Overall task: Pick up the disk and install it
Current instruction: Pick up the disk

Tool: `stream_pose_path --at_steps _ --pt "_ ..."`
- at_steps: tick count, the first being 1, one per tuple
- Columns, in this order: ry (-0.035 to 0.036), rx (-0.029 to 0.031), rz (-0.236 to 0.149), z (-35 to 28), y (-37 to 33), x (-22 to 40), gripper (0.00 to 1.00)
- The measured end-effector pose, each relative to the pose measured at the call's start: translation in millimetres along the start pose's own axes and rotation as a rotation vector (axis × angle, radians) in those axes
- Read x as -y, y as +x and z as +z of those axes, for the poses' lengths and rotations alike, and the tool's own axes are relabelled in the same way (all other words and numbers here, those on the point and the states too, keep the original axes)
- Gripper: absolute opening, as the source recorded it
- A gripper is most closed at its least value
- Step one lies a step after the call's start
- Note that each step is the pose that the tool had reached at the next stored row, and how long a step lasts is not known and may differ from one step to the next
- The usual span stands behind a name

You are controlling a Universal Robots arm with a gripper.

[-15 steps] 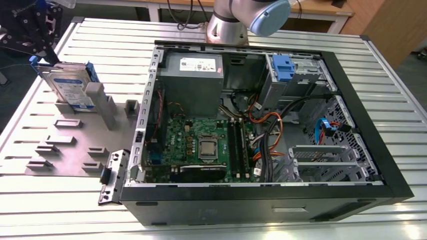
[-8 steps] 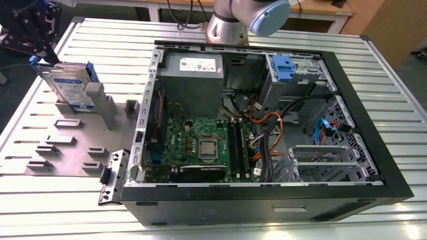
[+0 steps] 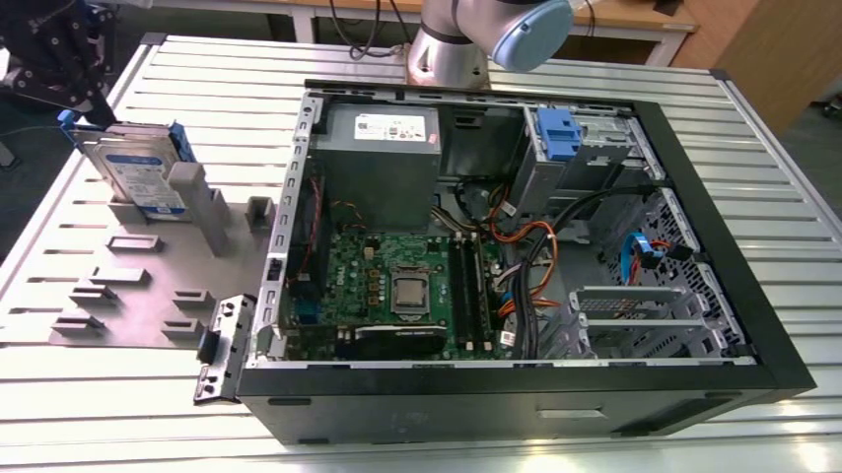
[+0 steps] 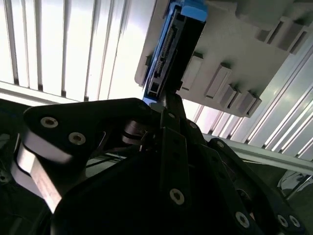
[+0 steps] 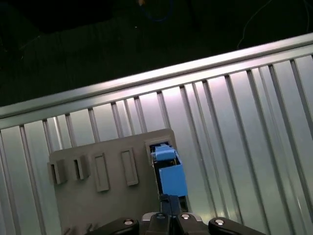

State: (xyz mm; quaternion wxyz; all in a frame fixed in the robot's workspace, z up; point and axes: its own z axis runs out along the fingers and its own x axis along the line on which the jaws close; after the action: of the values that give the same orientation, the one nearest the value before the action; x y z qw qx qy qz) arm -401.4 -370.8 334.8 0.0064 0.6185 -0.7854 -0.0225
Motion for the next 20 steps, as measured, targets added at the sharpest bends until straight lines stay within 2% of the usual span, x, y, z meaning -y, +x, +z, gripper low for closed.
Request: stream_pose_path --at_steps 3,6,13,20 --pt "-0.0009 -0.0019 -0.048 0.0 0.0 0.0 0.11" --pt "-0.0026 0.0021 -0.077 -0.1 -0.1 -0.1 0.11" --pt "-0.0026 0.0024 -0.078 0.0 -0.2 1.0 0.11" --pt "-0.0026 0.0024 -0.078 -0.2 -2.5 10.3 0.11"
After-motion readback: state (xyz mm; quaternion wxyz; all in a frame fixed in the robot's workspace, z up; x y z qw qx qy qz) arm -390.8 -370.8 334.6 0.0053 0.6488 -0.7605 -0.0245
